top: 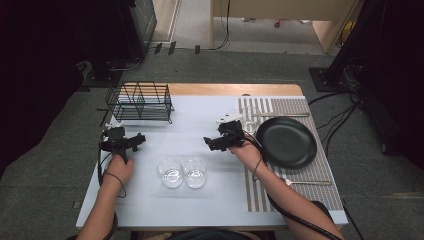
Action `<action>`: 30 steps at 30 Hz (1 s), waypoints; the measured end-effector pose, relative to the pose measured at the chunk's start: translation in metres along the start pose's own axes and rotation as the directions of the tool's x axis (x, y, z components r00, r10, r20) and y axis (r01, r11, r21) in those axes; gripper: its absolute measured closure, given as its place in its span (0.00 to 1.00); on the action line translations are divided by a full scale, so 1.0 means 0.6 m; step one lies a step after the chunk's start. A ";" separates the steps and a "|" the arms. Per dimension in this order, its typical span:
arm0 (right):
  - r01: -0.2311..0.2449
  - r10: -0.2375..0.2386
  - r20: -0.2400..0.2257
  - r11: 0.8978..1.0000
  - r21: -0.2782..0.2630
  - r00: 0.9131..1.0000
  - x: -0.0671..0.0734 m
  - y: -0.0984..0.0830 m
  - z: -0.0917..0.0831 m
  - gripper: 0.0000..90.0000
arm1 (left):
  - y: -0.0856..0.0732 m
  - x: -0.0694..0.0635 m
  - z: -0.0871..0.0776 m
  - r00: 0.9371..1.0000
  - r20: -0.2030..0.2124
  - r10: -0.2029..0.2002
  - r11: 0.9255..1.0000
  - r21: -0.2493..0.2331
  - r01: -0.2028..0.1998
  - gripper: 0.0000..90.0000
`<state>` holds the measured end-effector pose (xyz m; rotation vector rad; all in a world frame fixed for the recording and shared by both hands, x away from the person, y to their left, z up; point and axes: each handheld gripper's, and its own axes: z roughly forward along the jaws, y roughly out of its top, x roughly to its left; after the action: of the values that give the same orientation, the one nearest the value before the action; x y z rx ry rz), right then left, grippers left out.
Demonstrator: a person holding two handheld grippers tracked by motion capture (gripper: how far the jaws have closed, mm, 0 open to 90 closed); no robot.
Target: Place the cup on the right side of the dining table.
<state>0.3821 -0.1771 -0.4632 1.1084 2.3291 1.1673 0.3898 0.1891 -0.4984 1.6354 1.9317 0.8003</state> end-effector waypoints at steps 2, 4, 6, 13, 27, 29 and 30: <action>-0.009 0.009 -0.004 1.000 0.003 1.000 -0.001 -0.002 0.003 0.08 | 0.000 0.000 0.000 1.000 0.000 0.000 1.000 0.000 0.000 0.00; -0.007 0.007 -0.001 1.000 0.006 1.000 -0.002 -0.004 0.006 0.08 | 0.000 0.000 0.000 1.000 0.000 0.000 1.000 0.000 0.000 0.00; -0.007 0.007 0.000 1.000 0.009 1.000 -0.002 -0.006 0.008 0.08 | 0.000 0.000 0.000 1.000 0.000 0.000 1.000 0.000 0.000 0.00; -0.045 0.045 0.002 0.999 0.023 0.999 -0.010 -0.014 0.019 0.20 | 0.000 0.000 0.000 1.000 0.000 0.000 1.000 0.000 0.000 0.00; -0.032 0.031 0.015 0.999 0.043 0.999 -0.017 -0.024 0.032 0.19 | 0.000 0.000 0.000 1.000 0.000 0.000 1.000 0.000 0.000 0.00; -0.027 0.026 0.016 0.999 0.047 1.000 -0.016 -0.026 0.034 0.19 | 0.000 0.000 0.000 1.000 0.000 0.000 1.000 0.000 0.000 0.00; -0.025 0.025 0.014 0.998 0.049 1.000 -0.015 -0.026 0.035 0.19 | 0.000 0.000 0.000 1.000 0.000 0.000 1.000 0.000 0.000 0.00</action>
<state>0.3919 -0.1782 -0.4892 1.1619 2.3516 1.1133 0.3898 0.1891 -0.4984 1.6351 1.9316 0.8005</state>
